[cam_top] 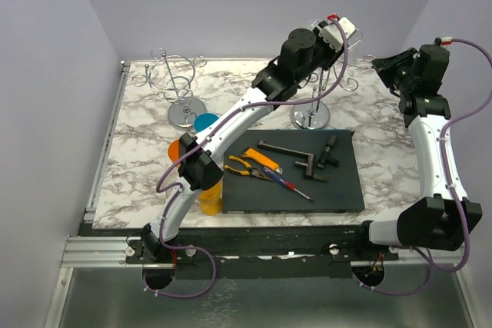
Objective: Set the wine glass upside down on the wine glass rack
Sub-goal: Adjust the wine rack at the center of the board.
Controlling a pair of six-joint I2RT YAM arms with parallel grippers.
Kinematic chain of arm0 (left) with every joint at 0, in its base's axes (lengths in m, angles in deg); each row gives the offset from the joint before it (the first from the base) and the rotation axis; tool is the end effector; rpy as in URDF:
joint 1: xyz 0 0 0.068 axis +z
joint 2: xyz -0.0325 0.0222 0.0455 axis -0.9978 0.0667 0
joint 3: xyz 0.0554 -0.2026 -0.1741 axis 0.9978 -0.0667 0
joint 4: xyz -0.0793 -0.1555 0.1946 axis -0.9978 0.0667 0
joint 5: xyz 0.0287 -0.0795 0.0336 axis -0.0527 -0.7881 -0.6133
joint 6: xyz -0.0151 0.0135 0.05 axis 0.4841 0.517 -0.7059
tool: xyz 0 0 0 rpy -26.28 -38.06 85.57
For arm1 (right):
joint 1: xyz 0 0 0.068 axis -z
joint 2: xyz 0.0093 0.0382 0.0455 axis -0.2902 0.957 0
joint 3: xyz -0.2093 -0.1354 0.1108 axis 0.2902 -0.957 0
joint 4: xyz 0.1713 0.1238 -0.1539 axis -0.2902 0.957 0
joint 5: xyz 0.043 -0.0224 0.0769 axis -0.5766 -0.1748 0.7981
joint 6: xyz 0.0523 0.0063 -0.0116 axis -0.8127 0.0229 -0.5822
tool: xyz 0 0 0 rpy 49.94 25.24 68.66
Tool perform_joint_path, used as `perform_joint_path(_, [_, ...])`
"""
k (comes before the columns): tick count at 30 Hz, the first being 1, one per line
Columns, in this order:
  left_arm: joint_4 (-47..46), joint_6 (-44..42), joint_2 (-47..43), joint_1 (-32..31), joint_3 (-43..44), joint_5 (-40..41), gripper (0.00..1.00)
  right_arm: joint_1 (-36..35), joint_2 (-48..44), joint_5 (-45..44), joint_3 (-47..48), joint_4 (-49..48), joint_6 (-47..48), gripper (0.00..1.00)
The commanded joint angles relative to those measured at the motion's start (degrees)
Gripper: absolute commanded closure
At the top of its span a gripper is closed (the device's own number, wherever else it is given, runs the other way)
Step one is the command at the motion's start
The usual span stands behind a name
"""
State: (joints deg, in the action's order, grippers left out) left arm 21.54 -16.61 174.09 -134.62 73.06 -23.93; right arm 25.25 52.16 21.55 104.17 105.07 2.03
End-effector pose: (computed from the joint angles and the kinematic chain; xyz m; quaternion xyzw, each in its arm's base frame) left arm 0.3530 -0.3958 0.4374 0.3448 0.5791 -0.1905 0.7138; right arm 0.3072 -0.0412 0.4033 0.3292 0.7271 0.2340 0.5552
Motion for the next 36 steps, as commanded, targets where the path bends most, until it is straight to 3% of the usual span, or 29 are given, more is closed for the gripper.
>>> perform_joint_path(1, [2.33,1.81,-3.68,0.28,-1.22,-6.76,0.49,0.5,2.0,-0.48,2.57,7.88,4.53,0.86])
perform_joint_path(4, [2.32,1.9,-6.99,0.36,-4.0,-7.78,0.33,0.52,2.19,-0.46,4.4,8.55,4.91,0.79])
perform_joint_path(7, [2.32,1.42,-11.45,0.44,-8.16,-8.19,0.28,0.53,2.29,-0.13,5.57,9.04,5.47,0.74])
perform_joint_path(11, [2.82,1.08,-18.49,0.48,-14.75,-8.74,0.12,0.57,2.68,-0.1,7.72,10.14,6.07,0.61])
perform_joint_path(21, [8.81,0.3,-31.65,1.66,-24.2,-5.46,0.05,0.78,2.11,-2.45,13.43,14.11,7.64,0.38])
perform_joint_path(26, [12.25,0.07,-37.29,3.5,-29.32,-3.62,0.02,0.8,-0.07,-2.12,16.91,17.2,11.87,0.35])
perform_joint_path(31, [17.07,1.75,-41.77,5.7,-32.46,-3.16,0.01,0.44,-0.43,-1.54,21.53,20.47,16.41,0.39])
perform_joint_path(36, [18.84,2.19,-46.67,6.42,-37.93,-1.05,0.01,-3.04,1.28,-2.45,27.34,21.88,18.42,0.37])
